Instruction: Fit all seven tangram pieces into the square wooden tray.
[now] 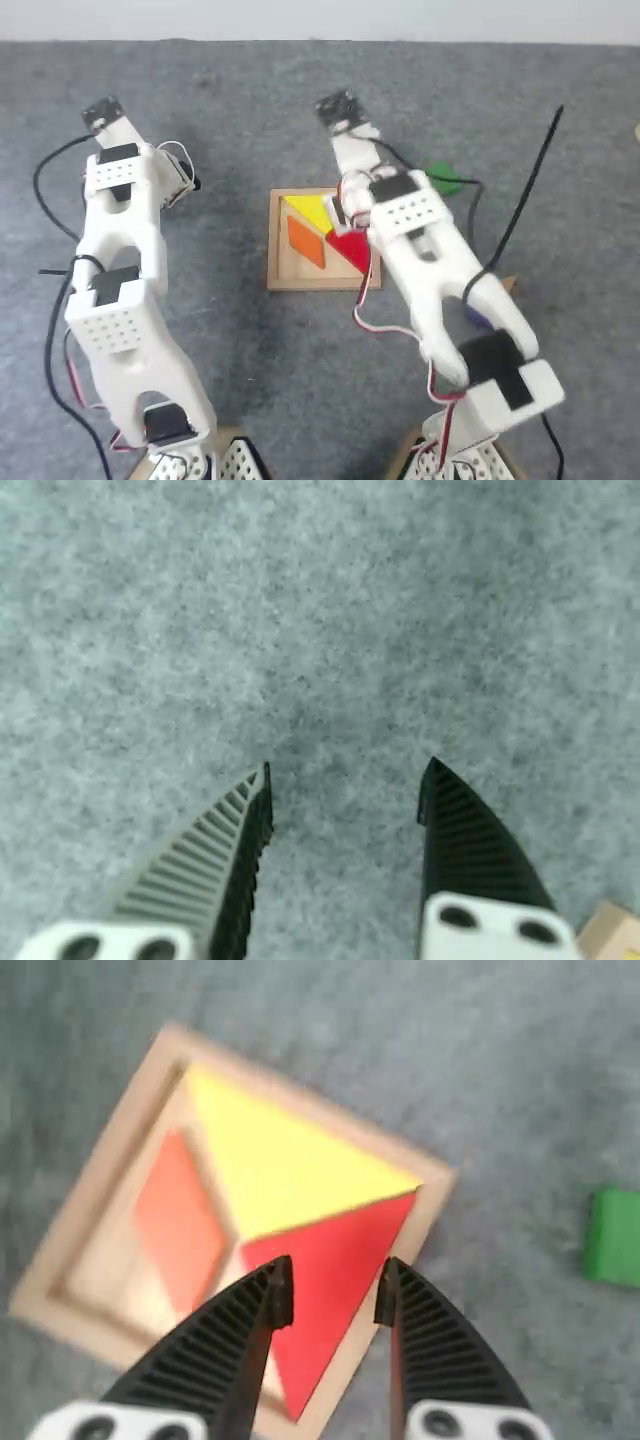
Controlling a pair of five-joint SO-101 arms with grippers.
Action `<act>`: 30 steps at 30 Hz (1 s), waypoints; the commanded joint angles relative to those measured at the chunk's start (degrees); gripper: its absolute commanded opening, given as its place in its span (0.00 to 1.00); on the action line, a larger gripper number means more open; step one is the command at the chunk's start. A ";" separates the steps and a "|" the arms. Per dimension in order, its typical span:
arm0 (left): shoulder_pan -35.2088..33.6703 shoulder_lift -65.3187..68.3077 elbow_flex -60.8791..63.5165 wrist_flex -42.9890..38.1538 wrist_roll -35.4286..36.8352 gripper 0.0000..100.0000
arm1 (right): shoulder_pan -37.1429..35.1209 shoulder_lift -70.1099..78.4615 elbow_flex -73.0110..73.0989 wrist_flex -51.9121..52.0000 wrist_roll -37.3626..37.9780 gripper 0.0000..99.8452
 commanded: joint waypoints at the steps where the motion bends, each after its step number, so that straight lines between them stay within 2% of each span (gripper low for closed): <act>1: 0.53 -1.76 -0.31 -1.58 -0.88 0.23 | -2.15 -4.97 8.79 -6.37 4.92 0.14; 5: 0.53 -1.76 -0.31 -1.58 -0.88 0.23 | -5.41 -5.49 14.95 -12.44 5.36 0.14; 15: 0.53 -1.76 -0.31 -1.67 -0.88 0.23 | -6.64 -4.70 13.98 -12.97 5.71 0.14; 23: 0.53 -1.76 -0.31 -1.58 -0.88 0.23 | -9.01 2.59 8.70 -12.44 5.54 0.14; 30: 0.53 -1.76 -0.31 -1.67 -0.88 0.23 | -9.54 -2.15 7.38 -14.02 5.36 0.14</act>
